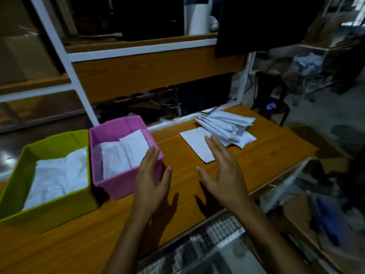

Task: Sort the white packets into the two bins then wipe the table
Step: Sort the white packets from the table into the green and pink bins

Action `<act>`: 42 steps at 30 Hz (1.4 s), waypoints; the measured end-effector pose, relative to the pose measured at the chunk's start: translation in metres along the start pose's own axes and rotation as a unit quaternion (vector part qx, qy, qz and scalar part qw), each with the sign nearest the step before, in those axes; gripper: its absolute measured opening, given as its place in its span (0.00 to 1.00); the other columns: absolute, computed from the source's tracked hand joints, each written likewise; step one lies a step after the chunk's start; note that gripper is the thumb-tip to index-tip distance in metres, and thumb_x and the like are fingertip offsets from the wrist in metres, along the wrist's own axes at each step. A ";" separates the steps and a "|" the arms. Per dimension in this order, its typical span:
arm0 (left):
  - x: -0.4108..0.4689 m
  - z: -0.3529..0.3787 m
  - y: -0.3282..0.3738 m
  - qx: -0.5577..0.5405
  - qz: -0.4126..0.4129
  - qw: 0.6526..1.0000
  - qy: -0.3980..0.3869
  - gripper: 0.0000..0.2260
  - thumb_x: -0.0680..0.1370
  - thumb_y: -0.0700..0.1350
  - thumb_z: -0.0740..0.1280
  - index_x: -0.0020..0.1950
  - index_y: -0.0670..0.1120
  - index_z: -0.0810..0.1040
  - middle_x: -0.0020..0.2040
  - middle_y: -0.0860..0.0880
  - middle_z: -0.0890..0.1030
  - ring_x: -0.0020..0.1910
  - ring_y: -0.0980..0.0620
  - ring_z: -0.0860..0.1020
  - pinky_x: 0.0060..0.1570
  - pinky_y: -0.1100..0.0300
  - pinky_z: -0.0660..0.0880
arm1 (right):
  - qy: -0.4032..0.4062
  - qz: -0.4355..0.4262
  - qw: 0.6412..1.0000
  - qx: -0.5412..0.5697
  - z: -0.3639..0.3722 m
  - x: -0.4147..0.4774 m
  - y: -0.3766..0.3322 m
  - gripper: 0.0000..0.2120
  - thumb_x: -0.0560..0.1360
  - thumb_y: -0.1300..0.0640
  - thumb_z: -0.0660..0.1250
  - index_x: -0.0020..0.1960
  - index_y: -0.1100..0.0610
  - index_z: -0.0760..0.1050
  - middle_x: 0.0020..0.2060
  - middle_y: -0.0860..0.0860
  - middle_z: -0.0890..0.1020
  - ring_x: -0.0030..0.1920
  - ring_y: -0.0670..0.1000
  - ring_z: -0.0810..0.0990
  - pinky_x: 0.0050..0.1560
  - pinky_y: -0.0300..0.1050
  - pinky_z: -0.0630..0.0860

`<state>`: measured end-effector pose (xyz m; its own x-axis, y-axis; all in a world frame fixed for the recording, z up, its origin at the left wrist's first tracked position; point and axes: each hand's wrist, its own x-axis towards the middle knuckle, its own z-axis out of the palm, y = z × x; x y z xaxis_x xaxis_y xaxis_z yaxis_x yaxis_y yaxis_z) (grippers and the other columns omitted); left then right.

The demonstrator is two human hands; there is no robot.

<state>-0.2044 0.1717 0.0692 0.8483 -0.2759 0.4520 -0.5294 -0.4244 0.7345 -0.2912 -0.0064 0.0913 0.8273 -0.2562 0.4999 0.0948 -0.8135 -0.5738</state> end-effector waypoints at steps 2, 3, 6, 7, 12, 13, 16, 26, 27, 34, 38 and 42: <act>-0.005 0.023 0.005 -0.013 -0.010 1.000 -0.006 0.25 0.77 0.47 0.69 0.73 0.46 0.68 0.74 0.49 0.66 0.73 0.55 0.63 0.63 0.78 0.60 | -0.002 0.026 1.000 0.012 -0.007 -0.010 0.018 0.33 0.76 0.44 0.63 0.78 0.47 0.55 0.77 0.44 0.57 0.76 0.46 0.54 0.73 0.50 0.62; -0.007 0.033 0.006 -0.019 -0.016 1.000 -0.013 0.25 0.77 0.46 0.69 0.73 0.46 0.68 0.74 0.49 0.66 0.73 0.54 0.63 0.61 0.80 0.59 | -0.005 0.041 0.999 0.021 -0.010 -0.012 0.027 0.33 0.76 0.45 0.63 0.78 0.47 0.54 0.77 0.44 0.57 0.77 0.46 0.54 0.73 0.52 0.63; -0.009 0.061 0.002 -0.030 -0.025 0.999 -0.031 0.26 0.77 0.52 0.65 0.74 0.49 0.67 0.75 0.50 0.66 0.74 0.54 0.63 0.68 0.63 0.63 | -0.012 0.074 0.996 0.043 -0.013 -0.014 0.053 0.33 0.77 0.48 0.66 0.78 0.47 0.55 0.77 0.45 0.57 0.77 0.48 0.55 0.71 0.57 0.65; -0.007 0.069 0.000 -0.034 -0.031 0.998 -0.035 0.26 0.77 0.53 0.64 0.74 0.49 0.66 0.75 0.51 0.65 0.74 0.54 0.63 0.69 0.57 0.64 | -0.015 0.084 0.995 0.048 -0.012 -0.012 0.062 0.33 0.78 0.48 0.66 0.78 0.46 0.55 0.77 0.44 0.57 0.77 0.49 0.55 0.71 0.58 0.65; 0.022 0.112 -0.011 -0.038 -0.038 0.998 -0.041 0.26 0.77 0.53 0.64 0.74 0.49 0.67 0.74 0.50 0.67 0.72 0.52 0.65 0.68 0.46 0.68 | -0.022 0.112 0.993 0.042 -0.004 0.009 0.112 0.32 0.78 0.48 0.66 0.77 0.46 0.56 0.77 0.44 0.58 0.76 0.49 0.56 0.69 0.58 0.67; 0.031 0.121 -0.015 -0.039 -0.042 0.998 -0.041 0.25 0.77 0.52 0.64 0.74 0.48 0.67 0.73 0.49 0.68 0.72 0.51 0.65 0.68 0.45 0.68 | -0.025 0.115 0.992 0.039 -0.002 0.016 0.123 0.32 0.78 0.48 0.66 0.77 0.46 0.56 0.77 0.45 0.58 0.76 0.48 0.56 0.69 0.58 0.67; 0.065 0.149 -0.024 -0.036 -0.061 0.997 -0.030 0.25 0.77 0.51 0.64 0.73 0.47 0.69 0.73 0.47 0.69 0.72 0.48 0.67 0.67 0.45 0.69 | -0.027 0.123 0.991 0.041 -0.002 0.044 0.153 0.31 0.78 0.48 0.66 0.77 0.46 0.56 0.77 0.45 0.60 0.76 0.48 0.56 0.69 0.57 0.67; 0.168 0.225 -0.045 -0.023 -0.101 0.994 -0.025 0.22 0.79 0.45 0.65 0.73 0.46 0.67 0.74 0.47 0.65 0.71 0.50 0.63 0.63 0.64 0.60 | 0.004 0.142 0.989 0.031 -0.001 0.154 0.229 0.27 0.78 0.52 0.66 0.75 0.53 0.64 0.75 0.49 0.64 0.75 0.51 0.61 0.70 0.56 0.67; 0.177 0.234 -0.048 -0.024 -0.108 0.994 -0.021 0.22 0.80 0.45 0.65 0.73 0.46 0.66 0.74 0.47 0.64 0.71 0.50 0.63 0.63 0.64 0.60 | 0.000 0.135 0.990 0.029 -0.001 0.167 0.236 0.27 0.78 0.52 0.66 0.75 0.53 0.64 0.75 0.50 0.65 0.74 0.52 0.62 0.69 0.56 0.67; 0.214 0.297 -0.090 0.047 -0.153 0.986 -0.044 0.23 0.77 0.43 0.64 0.72 0.42 0.67 0.72 0.41 0.68 0.70 0.41 0.66 0.68 0.46 0.67 | -0.041 0.110 0.993 0.022 0.009 0.251 0.303 0.28 0.78 0.53 0.67 0.75 0.56 0.64 0.70 0.54 0.71 0.68 0.56 0.71 0.64 0.57 0.73; 0.215 0.327 -0.109 0.127 -0.197 0.969 -0.082 0.24 0.77 0.44 0.65 0.73 0.42 0.67 0.72 0.40 0.67 0.72 0.40 0.63 0.70 0.48 0.62 | -0.123 0.065 0.989 -0.055 0.025 0.292 0.346 0.24 0.77 0.53 0.67 0.71 0.58 0.69 0.71 0.57 0.71 0.70 0.59 0.69 0.67 0.52 0.68; 0.206 0.354 -0.113 0.166 -0.259 0.950 -0.055 0.23 0.73 0.41 0.60 0.68 0.47 0.73 0.71 0.38 0.68 0.72 0.39 0.64 0.70 0.40 0.61 | -0.202 0.037 0.974 -0.098 0.042 0.313 0.382 0.24 0.75 0.48 0.69 0.68 0.56 0.73 0.72 0.55 0.69 0.70 0.55 0.69 0.65 0.48 0.69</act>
<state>0.0260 -0.1429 -0.0998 0.9993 -0.0374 0.0045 -0.0317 -0.7711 0.6360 0.0277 -0.3753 0.0014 0.9820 -0.1243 0.1424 -0.0487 -0.8944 -0.4447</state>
